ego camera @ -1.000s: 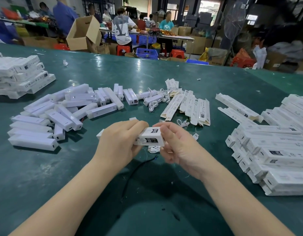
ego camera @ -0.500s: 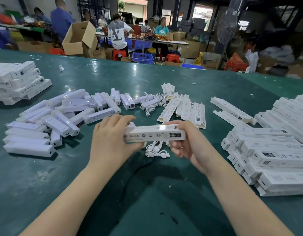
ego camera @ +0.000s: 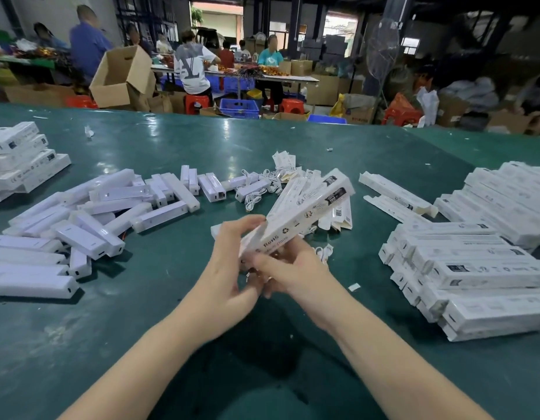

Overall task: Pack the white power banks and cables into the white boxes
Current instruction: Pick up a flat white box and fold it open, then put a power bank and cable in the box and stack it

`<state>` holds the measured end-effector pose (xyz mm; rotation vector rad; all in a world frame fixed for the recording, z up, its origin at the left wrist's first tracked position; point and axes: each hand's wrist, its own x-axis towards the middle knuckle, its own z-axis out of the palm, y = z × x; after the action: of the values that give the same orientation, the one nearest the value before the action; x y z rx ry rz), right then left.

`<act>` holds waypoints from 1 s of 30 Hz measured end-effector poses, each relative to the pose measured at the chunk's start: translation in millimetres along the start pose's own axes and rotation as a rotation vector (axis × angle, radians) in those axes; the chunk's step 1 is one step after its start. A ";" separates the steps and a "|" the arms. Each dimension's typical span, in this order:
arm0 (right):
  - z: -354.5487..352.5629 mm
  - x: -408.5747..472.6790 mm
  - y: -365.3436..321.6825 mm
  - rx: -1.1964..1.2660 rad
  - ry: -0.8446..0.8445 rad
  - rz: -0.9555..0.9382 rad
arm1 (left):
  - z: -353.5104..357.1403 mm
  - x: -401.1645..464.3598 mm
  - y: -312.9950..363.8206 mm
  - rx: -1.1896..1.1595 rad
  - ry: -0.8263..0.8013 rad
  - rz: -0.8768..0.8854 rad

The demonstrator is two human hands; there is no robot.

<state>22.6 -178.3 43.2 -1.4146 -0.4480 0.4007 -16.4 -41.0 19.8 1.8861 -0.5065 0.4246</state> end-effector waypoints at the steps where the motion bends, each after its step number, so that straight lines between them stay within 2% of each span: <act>1: 1.2 -0.5 -0.4 -0.022 0.038 -0.019 | -1.0 -0.2 -2.9 0.022 -0.006 0.011; 5: -11.2 2.2 -18.1 0.080 0.187 -0.084 | -6.0 0.6 -13.5 0.217 0.108 0.075; 9: -20.6 -8.6 -43.0 0.577 0.183 -0.007 | -8.9 1.3 -21.2 0.269 0.109 0.062; 10: -24.4 -17.3 -46.0 0.640 0.192 -0.015 | -8.9 1.7 -22.8 0.280 0.094 0.062; 13: -38.3 -54.5 -42.9 0.605 0.268 -0.089 | -6.2 2.5 -23.5 0.306 0.049 0.060; 18: -67.8 -113.7 -17.9 0.453 0.475 -0.021 | -2.9 2.3 -19.8 0.300 0.020 0.060; 22: -90.9 -135.9 -7.1 0.516 0.636 -0.009 | -2.3 2.9 -19.4 0.317 0.015 0.048; 26: -103.8 -140.3 -4.0 0.644 0.631 0.023 | -2.8 2.0 -18.9 0.331 0.003 0.036; 30: -114.0 -143.2 -2.1 0.707 0.533 0.115 | -4.3 2.5 -19.4 0.339 -0.003 0.013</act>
<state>-39.9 -349.5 25.4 -0.8033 0.2061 0.2226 -4.2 -31.0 7.4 2.2090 -0.4709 0.5434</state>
